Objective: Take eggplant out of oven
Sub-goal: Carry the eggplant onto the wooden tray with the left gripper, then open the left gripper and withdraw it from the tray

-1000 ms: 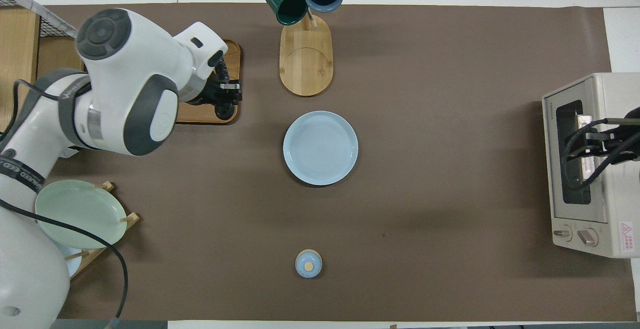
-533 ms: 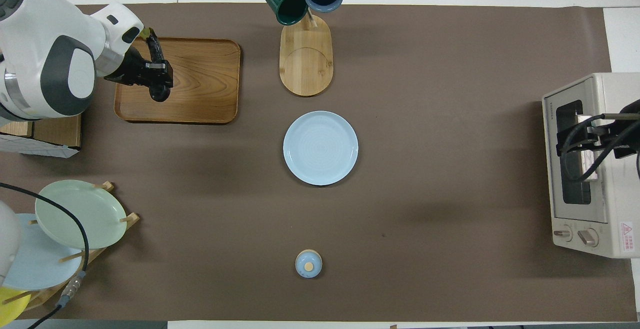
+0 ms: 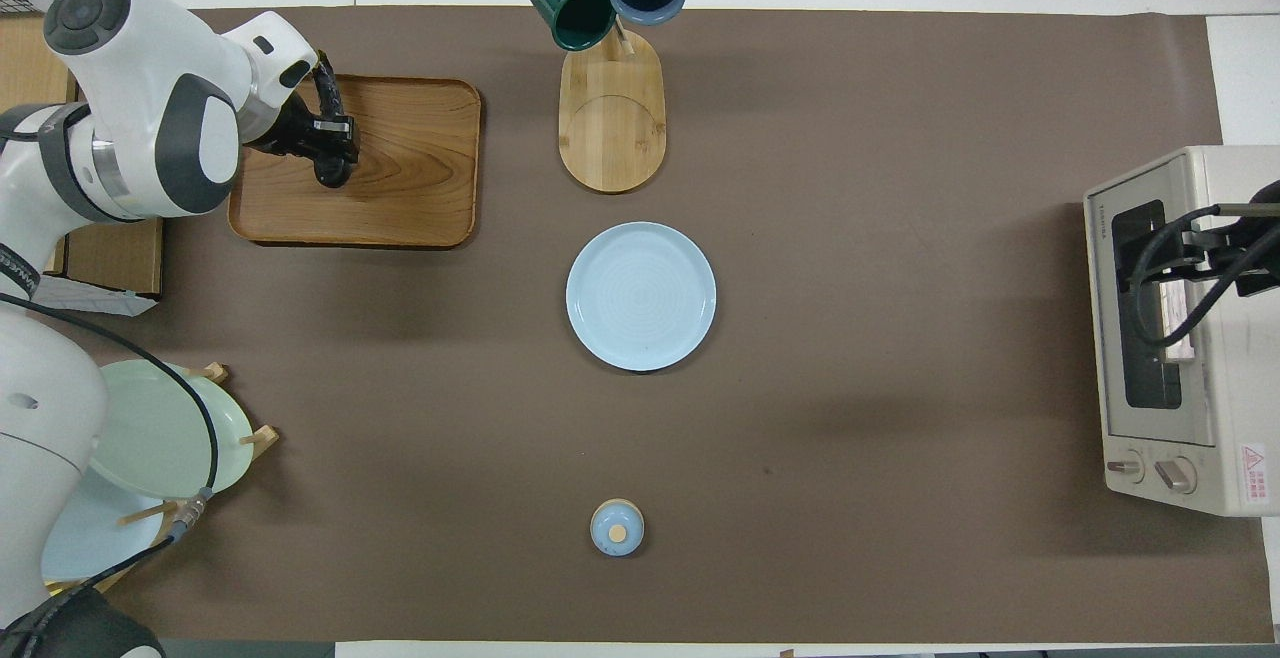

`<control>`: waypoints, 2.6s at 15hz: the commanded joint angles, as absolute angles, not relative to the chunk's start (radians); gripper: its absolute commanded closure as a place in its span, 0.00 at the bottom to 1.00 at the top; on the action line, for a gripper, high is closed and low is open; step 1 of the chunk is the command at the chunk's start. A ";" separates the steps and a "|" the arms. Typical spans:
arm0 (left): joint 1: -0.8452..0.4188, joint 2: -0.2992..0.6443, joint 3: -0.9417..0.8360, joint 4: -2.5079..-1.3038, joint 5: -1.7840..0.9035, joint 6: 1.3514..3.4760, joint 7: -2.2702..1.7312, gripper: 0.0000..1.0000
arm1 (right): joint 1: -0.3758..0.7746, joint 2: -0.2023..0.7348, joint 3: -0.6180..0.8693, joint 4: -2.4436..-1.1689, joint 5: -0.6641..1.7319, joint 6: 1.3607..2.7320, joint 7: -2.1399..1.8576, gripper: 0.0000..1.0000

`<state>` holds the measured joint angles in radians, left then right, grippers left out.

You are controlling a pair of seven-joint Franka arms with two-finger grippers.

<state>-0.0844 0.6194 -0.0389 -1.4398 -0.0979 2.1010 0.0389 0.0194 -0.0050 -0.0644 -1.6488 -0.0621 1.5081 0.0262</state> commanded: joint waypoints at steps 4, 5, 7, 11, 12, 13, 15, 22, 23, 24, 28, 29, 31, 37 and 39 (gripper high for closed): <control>-0.072 0.608 -0.045 -1.439 -0.081 2.095 0.051 0.00 | 0.011 -0.020 -0.058 -1.641 -0.045 1.497 -0.037 0.00; -0.072 0.589 -0.044 -1.440 -0.081 2.095 0.048 0.00 | 0.009 -0.023 -0.060 -1.641 -0.044 1.497 -0.037 0.00; -0.072 0.531 -0.037 -1.454 -0.081 2.073 0.045 0.00 | 0.005 -0.032 -0.060 -1.641 -0.046 1.497 -0.035 0.00; -0.058 0.392 -0.017 -1.456 -0.081 1.912 0.025 0.00 | -0.002 -0.034 -0.063 -1.640 -0.040 1.520 -0.035 0.00; -0.052 0.353 -0.011 -1.456 -0.081 1.860 0.014 0.00 | 0.000 -0.034 -0.063 -1.640 -0.040 1.520 -0.034 0.00; -0.052 0.315 -0.009 -1.456 -0.081 1.809 0.011 0.00 | -0.002 -0.034 -0.063 -1.640 -0.040 1.523 -0.032 0.00; -0.052 0.241 0.001 -1.457 -0.080 1.729 0.009 0.00 | -0.003 -0.034 -0.069 -1.638 -0.035 1.525 -0.021 0.00; -0.055 0.034 0.011 -1.503 -0.025 1.480 0.011 0.00 | -0.008 -0.038 -0.077 -1.611 -0.031 1.523 -0.029 0.00; -0.055 0.009 0.011 -1.540 -0.023 1.479 0.009 0.00 | -0.008 -0.038 -0.077 -1.611 -0.029 1.523 -0.026 0.00; -0.057 -0.015 0.011 -1.581 -0.023 1.482 0.008 0.00 | -0.006 -0.040 -0.077 -1.611 -0.029 1.520 -0.026 0.00; -0.057 -0.072 0.006 -1.713 -0.023 1.594 -0.015 0.00 | -0.005 -0.041 -0.077 -1.612 -0.031 1.514 -0.028 0.00; -0.057 -0.072 0.003 -1.713 -0.023 1.592 -0.014 0.00 | -0.003 -0.041 -0.075 -1.612 -0.031 1.516 -0.029 0.00; -0.063 -0.057 -0.005 -1.669 -0.023 1.534 -0.015 0.00 | -0.002 -0.041 -0.074 -1.612 -0.031 1.517 -0.029 0.00; -0.057 -0.029 -0.017 -1.600 -0.023 1.474 -0.014 0.00 | -0.002 -0.043 -0.072 -1.617 -0.031 1.519 -0.031 0.00; -0.057 -0.029 -0.017 -1.601 -0.023 1.477 -0.015 0.00 | -0.002 -0.043 -0.074 -1.615 -0.031 1.520 -0.031 0.00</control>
<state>-0.0563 -0.0307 -0.0146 -1.6124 -0.0462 1.4959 -0.0023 0.0074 -0.0319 -0.0749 -1.6107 -0.0591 1.5145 -0.0055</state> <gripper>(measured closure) 0.000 0.000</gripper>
